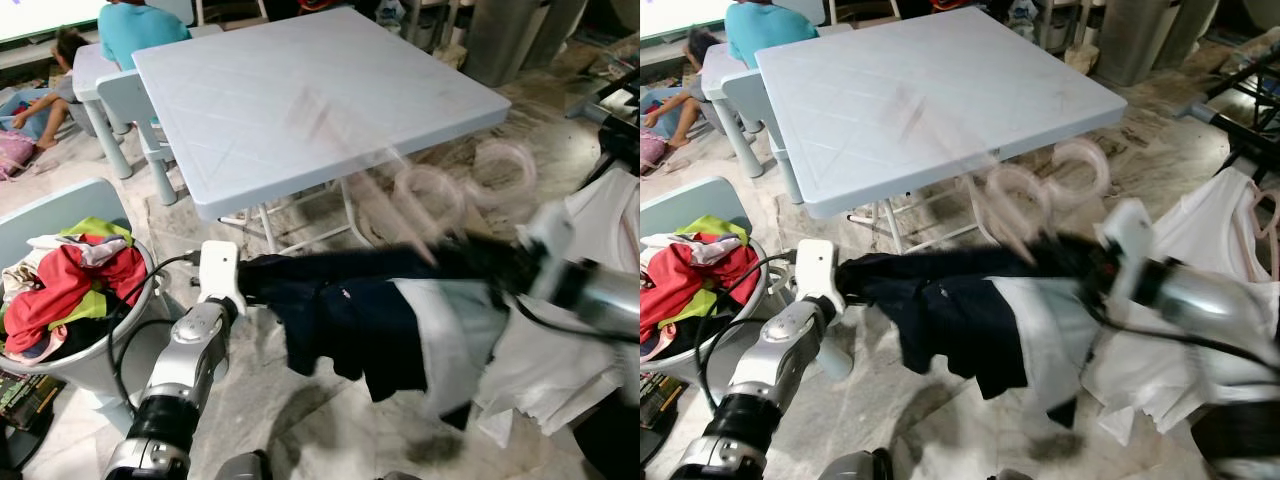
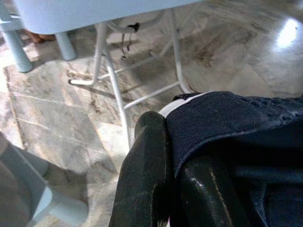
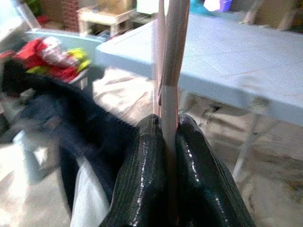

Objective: Hang hanger

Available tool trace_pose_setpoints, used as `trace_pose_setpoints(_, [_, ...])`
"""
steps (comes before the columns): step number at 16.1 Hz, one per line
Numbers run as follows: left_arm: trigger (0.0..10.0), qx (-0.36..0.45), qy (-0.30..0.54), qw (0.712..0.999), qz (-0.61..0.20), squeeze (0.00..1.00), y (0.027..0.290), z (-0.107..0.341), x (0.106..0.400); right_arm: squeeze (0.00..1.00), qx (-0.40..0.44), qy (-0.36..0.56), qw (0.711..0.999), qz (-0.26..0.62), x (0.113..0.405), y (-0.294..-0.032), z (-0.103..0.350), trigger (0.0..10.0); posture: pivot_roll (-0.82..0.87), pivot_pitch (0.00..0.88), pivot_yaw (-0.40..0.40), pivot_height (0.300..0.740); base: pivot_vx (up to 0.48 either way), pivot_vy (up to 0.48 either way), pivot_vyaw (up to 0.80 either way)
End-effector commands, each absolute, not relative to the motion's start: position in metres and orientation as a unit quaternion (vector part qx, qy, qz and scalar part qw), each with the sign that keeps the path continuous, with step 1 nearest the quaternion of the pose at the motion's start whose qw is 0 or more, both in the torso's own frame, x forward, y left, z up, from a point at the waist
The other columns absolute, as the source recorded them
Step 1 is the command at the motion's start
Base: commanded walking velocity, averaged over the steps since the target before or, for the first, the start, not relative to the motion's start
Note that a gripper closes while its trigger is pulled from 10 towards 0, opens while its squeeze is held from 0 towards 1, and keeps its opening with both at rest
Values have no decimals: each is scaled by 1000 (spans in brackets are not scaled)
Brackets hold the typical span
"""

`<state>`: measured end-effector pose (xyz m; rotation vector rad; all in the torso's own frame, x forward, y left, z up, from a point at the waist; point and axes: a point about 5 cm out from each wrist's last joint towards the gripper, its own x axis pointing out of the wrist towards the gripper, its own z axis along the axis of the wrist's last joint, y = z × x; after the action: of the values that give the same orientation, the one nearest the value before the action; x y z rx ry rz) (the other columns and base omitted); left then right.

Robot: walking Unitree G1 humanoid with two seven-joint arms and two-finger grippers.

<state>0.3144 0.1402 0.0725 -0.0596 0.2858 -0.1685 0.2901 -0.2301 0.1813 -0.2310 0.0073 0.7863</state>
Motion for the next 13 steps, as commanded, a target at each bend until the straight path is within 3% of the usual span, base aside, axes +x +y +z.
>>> trace_pose_setpoints(1, [0, -18, 132, 989, -68, 0, 148, 76, 311, 0, -104, -27, 938, 329, 298, -227, 190, 0, -74, 83, 37, 740, 0, 0, 0])
trace_pose_setpoints(5, [0, -15, 133, 979, -156, 0, 111, 76, 303, 0, 6, -74, 960, 270, 317, -171, 185, 0, -73, 74, 44, 740, 0, 0, 0])
trace_pose_setpoints(7, [0, 5, 128, 975, -183, 0, 105, 77, 299, 0, 35, -89, 973, 211, 327, -167, 188, 0, -57, 60, 28, 740, 0, 0, 0])
trace_pose_setpoints(9, [0, 10, 127, 980, -156, 0, 114, 77, 295, 0, 3, -71, 981, 182, 328, -175, 178, 0, -47, 56, 25, 740, 0, 0, 0])
trace_pose_setpoints(10, [1216, 11, 101, 988, -121, 0, 126, 83, 292, 0, -13, -48, 989, 142, 320, -189, 160, 0, -43, 53, 25, 740, 0, 0, 0])
trace_pose_setpoints(11, [3922, 8, 77, 992, -97, 0, 135, 89, 287, 0, -18, -29, 994, 107, 309, -201, 144, 0, -43, 47, 19, 740, 0, 0, 0])
trace_pose_setpoints(13, [4392, 14, 51, 997, -64, 0, 147, 96, 276, 0, -29, -4, 999, 43, 289, -217, 123, 0, -36, 41, 23, 740, 0, 0, 0])
